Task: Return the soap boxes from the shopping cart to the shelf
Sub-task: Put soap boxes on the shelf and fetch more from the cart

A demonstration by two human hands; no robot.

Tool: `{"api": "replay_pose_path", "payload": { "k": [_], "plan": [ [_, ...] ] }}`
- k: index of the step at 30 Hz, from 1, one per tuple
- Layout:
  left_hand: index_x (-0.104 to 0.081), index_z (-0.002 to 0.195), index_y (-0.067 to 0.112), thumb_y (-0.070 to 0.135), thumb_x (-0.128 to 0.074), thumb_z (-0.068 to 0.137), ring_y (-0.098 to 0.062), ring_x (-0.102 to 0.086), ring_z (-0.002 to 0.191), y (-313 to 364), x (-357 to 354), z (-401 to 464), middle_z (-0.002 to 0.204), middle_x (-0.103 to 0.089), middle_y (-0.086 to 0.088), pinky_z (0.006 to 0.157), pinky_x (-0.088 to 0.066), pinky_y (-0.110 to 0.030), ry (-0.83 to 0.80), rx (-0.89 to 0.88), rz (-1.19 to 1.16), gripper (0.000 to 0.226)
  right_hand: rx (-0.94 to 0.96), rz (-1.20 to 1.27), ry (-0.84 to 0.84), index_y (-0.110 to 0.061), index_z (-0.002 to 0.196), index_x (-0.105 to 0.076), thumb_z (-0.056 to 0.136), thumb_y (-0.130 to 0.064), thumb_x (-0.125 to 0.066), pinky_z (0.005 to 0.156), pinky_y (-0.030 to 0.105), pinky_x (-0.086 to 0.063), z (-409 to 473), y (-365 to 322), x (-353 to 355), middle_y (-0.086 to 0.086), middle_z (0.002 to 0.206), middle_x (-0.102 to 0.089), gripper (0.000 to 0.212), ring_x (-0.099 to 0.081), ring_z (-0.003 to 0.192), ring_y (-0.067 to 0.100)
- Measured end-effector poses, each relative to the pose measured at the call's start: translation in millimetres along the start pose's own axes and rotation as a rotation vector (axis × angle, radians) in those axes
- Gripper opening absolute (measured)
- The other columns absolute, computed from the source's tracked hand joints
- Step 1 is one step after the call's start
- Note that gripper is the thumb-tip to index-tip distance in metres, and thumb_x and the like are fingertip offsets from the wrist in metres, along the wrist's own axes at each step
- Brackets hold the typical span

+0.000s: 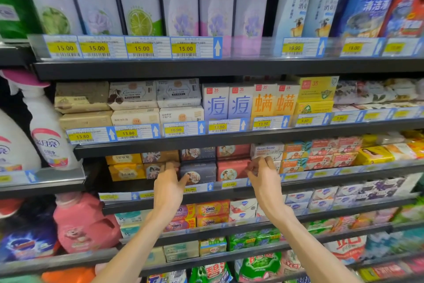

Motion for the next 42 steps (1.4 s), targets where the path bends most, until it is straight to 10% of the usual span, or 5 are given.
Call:
{"api": "replay_pose_path", "payload": {
  "k": [14, 29, 42],
  "plan": [
    [-0.051, 0.102, 0.021, 0.034, -0.073, 0.089, -0.031, -0.070, 0.087, -1, -6, 2, 0.100, -0.069, -0.008, 0.075, -0.060, -0.041, 0.003, 0.016, 0.037, 0.029, 0.420, -0.286, -0.060, -0.020, 0.119, -0.072, 0.091, -0.031, -0.056, 0.108, 0.030, -0.045, -43, -16, -33, -0.004, 0.119, -0.072, 0.034, -0.066, 0.111, 0.007],
    [-0.059, 0.121, 0.022, 0.047, -0.062, 0.093, -0.018, -0.061, 0.112, -6, 10, -18, 0.119, -0.063, 0.003, 0.090, -0.054, -0.033, 0.043, -0.126, 0.155, 0.037, 0.496, -0.062, -0.110, -0.020, 0.115, -0.072, 0.089, -0.021, -0.065, 0.097, 0.030, -0.052, -44, -39, -27, -0.005, 0.117, -0.071, 0.026, -0.066, 0.108, 0.013],
    [-0.053, 0.134, 0.023, 0.054, -0.044, 0.094, -0.020, -0.050, 0.126, -134, 150, -138, 0.131, -0.056, 0.004, 0.104, -0.043, -0.037, 0.170, -0.028, 0.472, 0.051, 0.981, 0.082, -0.435, -0.017, 0.114, -0.072, 0.078, -0.029, -0.077, 0.086, 0.034, -0.056, -93, -194, -114, 0.002, 0.110, -0.074, 0.038, -0.071, 0.097, 0.021]
  ]
}}
Point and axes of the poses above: each hand's wrist, its own z-axis towards the middle knuckle, its own x-axis out of the back of the hand, y = z × x, the point moved 2 cm from there along z, towards the middle knuckle
